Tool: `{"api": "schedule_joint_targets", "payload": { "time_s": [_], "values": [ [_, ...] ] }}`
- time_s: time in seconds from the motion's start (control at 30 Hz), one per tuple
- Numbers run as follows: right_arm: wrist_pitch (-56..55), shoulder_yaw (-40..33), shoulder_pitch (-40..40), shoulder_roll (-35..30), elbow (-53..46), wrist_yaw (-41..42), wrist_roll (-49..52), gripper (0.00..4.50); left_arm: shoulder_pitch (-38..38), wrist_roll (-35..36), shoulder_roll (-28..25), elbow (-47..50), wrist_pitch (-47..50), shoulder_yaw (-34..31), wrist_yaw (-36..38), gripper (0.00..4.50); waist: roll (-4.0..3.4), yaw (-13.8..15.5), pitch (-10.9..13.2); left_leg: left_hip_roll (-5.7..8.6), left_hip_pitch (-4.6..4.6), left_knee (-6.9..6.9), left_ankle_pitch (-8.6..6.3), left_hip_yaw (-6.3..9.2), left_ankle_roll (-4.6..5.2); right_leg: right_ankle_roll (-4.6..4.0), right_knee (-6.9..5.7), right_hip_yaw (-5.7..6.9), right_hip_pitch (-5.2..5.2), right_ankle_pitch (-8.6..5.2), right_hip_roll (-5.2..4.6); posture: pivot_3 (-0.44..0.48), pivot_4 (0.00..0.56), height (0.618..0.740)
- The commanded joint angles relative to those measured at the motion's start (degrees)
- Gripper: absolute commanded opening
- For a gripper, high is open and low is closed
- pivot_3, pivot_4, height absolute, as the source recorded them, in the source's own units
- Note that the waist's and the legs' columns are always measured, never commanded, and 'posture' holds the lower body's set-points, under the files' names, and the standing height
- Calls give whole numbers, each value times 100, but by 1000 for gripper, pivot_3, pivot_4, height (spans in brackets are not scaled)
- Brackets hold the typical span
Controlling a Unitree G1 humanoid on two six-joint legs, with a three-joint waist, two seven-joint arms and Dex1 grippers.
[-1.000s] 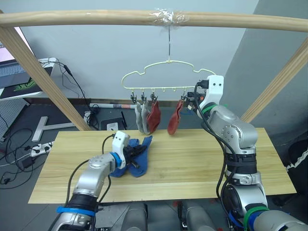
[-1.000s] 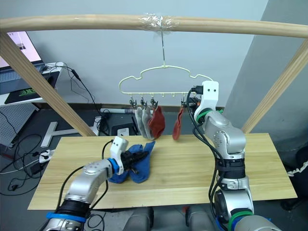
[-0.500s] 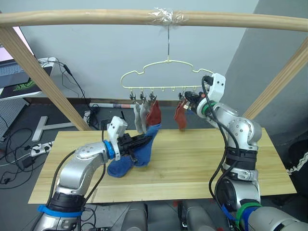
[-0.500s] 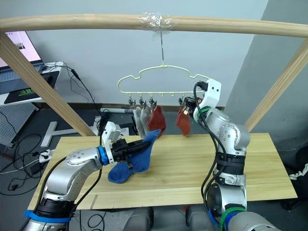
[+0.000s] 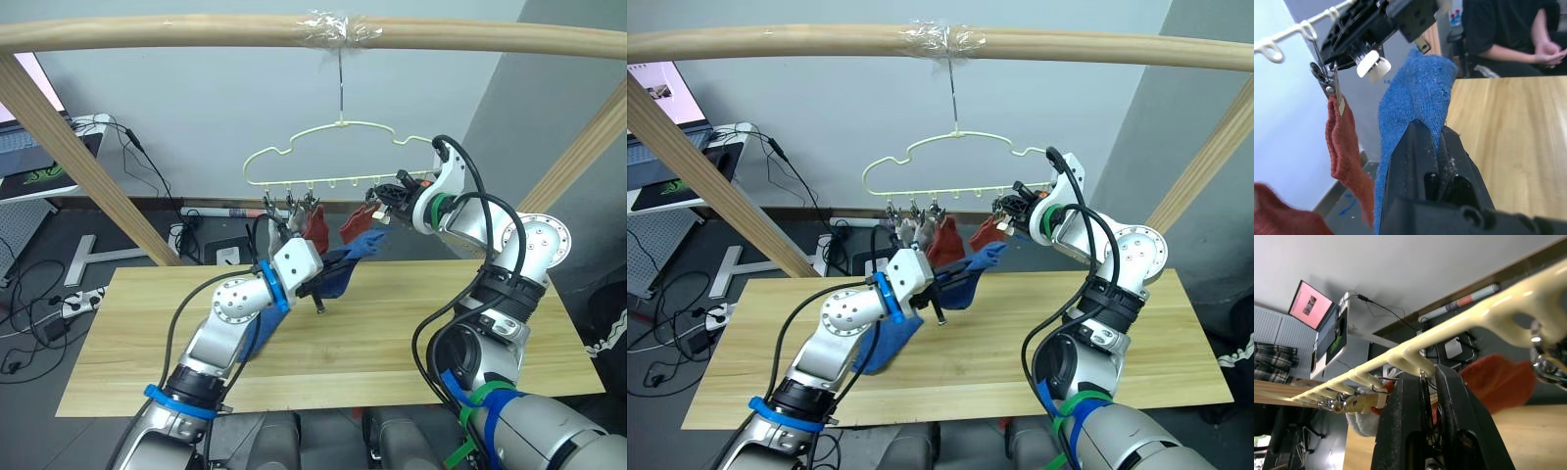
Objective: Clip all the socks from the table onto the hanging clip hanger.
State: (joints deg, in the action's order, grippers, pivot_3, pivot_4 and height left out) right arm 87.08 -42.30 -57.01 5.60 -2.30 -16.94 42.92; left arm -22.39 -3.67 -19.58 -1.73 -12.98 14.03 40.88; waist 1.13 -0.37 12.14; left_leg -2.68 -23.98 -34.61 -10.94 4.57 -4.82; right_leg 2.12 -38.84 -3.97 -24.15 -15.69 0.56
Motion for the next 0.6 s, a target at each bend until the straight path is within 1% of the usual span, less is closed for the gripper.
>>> {"api": "schedule_joint_targets", "payload": {
  "time_s": [0.03, 0.23, 0.5, 0.57, 0.6],
  "values": [
    [234, -189, -116, 81, -272, -107, 11, 57, -208, -231, 95, -94, -232, 50, -291, 8, 0, -8, 0, 0, 1, 0, 0, 0, 0, 0, -1, -1, 0, 0, 0, 53, 190, 740],
    [388, -318, -166, 204, -403, -136, -88, 57, -376, -385, 182, -276, -443, 23, -583, 8, 0, -18, 0, 0, 1, -2, 0, 0, 0, 1, -3, 0, 1, 0, 0, 54, 181, 740],
    [542, -607, -280, 448, -588, -195, -150, 57, -433, -493, 318, -384, -556, 202, -670, 8, -1, -16, -1, 0, 1, -2, 0, 1, 0, 0, -3, 1, 1, 0, 1, 47, 167, 740],
    [542, -706, -296, 541, -658, -233, -59, 798, -391, -475, 306, -332, -547, 222, -652, 0, -1, -18, -2, 1, 0, -2, 0, 1, 0, 0, -3, 1, 1, 1, 1, 46, 156, 740],
    [542, -739, -303, 565, -679, -244, -12, 1100, -376, -469, 304, -312, -540, 225, -653, 0, -2, -19, -2, 1, 0, -2, 0, 1, 0, 0, -3, 1, 2, 1, 0, 46, 156, 740]
  ]
}}
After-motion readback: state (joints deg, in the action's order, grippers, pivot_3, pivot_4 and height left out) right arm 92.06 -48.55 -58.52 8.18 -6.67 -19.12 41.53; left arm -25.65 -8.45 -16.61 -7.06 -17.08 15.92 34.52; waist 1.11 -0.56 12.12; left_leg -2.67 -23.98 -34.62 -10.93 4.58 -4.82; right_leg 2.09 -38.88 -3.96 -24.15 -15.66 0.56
